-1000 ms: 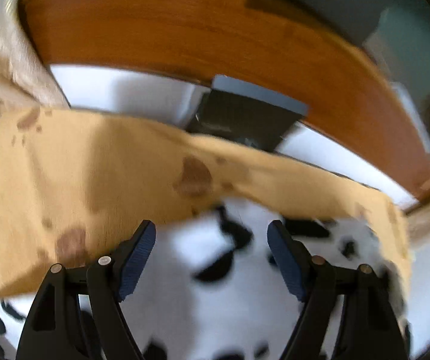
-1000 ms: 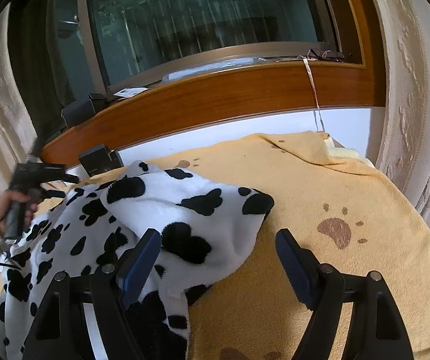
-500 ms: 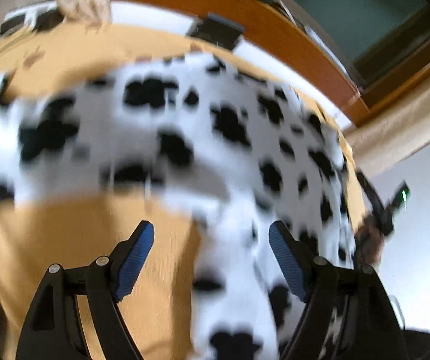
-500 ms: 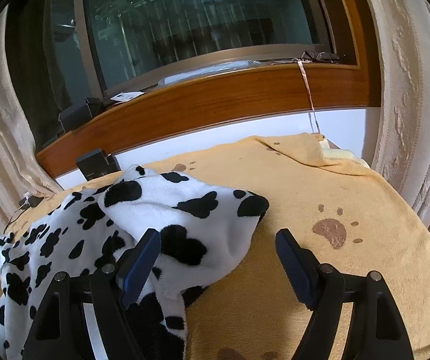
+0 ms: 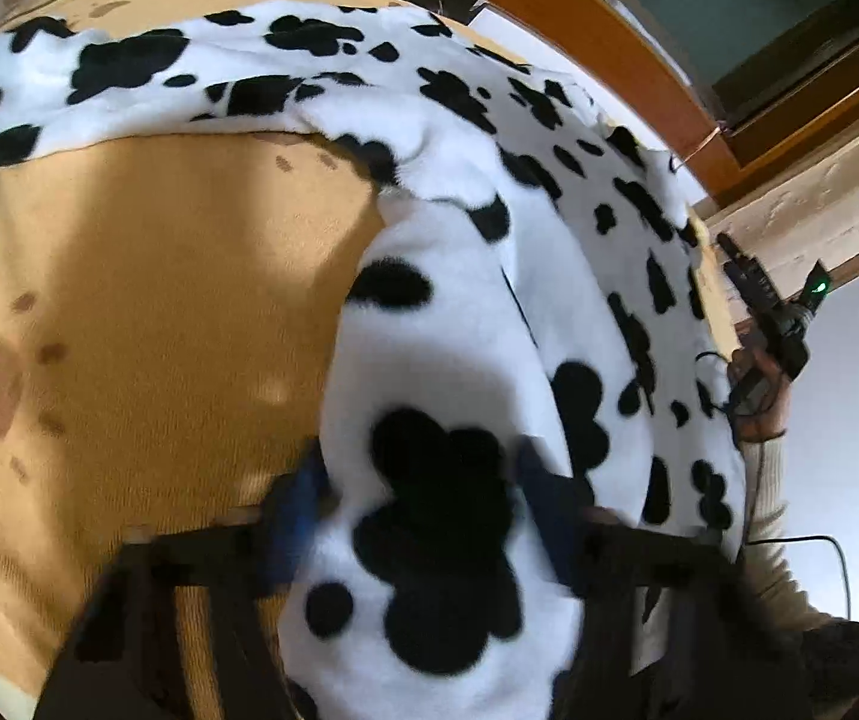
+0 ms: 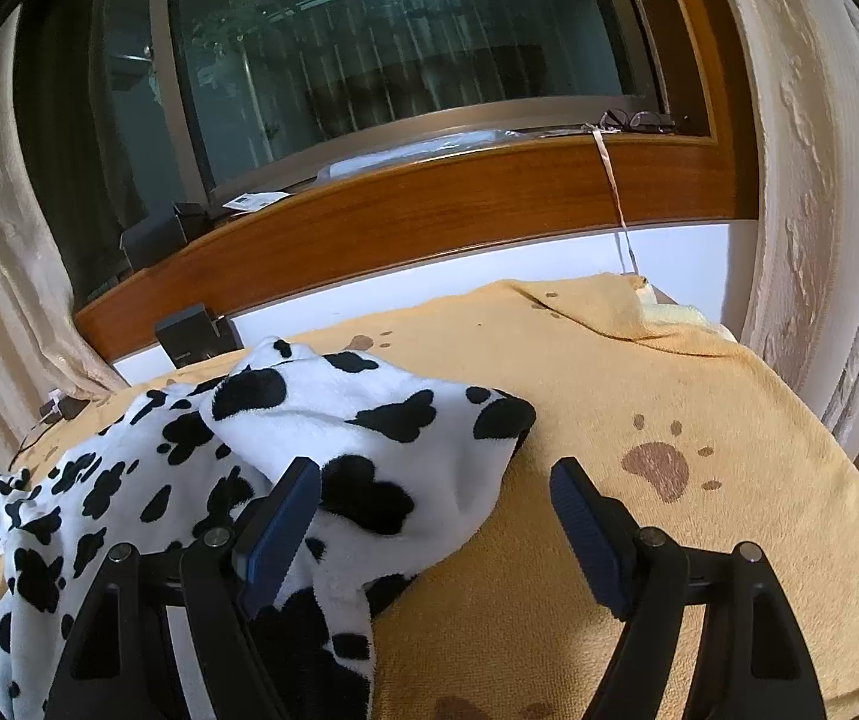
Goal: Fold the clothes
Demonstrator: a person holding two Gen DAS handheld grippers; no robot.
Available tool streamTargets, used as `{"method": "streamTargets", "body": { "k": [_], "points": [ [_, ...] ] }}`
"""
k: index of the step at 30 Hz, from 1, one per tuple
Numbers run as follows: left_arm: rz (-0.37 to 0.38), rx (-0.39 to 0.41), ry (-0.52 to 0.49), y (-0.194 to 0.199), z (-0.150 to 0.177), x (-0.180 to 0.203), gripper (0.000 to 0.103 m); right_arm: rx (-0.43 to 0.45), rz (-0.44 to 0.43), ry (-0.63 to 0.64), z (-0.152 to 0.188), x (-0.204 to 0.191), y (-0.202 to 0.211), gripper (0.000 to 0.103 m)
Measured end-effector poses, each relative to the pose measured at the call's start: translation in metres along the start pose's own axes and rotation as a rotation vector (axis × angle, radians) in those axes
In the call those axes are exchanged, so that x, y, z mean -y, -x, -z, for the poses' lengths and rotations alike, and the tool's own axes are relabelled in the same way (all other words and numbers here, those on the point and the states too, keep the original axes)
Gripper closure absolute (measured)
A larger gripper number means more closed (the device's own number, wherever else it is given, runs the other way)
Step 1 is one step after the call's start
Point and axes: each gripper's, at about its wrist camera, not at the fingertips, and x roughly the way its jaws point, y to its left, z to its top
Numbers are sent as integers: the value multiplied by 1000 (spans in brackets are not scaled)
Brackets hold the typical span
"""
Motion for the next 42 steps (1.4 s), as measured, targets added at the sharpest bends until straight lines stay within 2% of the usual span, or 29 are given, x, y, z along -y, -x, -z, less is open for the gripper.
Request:
{"method": "streamTargets", "body": {
  "k": [3,7,9,12,14,16,19,23,24,25,26,27,28,35,40,42],
  "points": [
    [-29,19,25,17,21,4,79,1,-2,-6,0,1,1,22],
    [-92,83,43,57,57,10,80,7,-1,-11,0,2,2,22],
    [-124,119,82,79,77,0,80,6,0,-10,0,2,1,22],
    [-162,120,151,83,99,-21,81,8,1,-4,0,1,2,22],
    [-189,116,180,78,106,-32,80,9,2,-4,0,1,2,22],
    [-177,127,205,76,108,-41,72,9,2,-9,0,2,2,22],
    [-209,154,175,82,99,-35,72,12,2,-21,0,4,3,22],
    [-333,236,31,107,74,1,69,19,2,-34,0,7,4,22],
    [-328,264,1,114,65,12,62,19,2,-34,0,7,4,22],
    [-309,285,-19,117,55,20,49,19,2,-33,0,7,4,22],
    [-273,308,-44,119,43,32,41,21,3,-33,0,6,5,22],
    [-248,323,-58,120,34,40,26,24,4,-31,0,6,6,22],
    [-223,335,-71,116,24,50,19,28,6,-29,0,6,6,22],
    [10,278,-76,35,-80,115,19,76,76,-19,-9,19,16,22],
    [103,258,-20,-22,-148,151,19,64,102,-53,-13,34,15,22],
    [85,258,-11,-44,-173,156,19,44,94,-93,-14,43,11,22]
  ]
}}
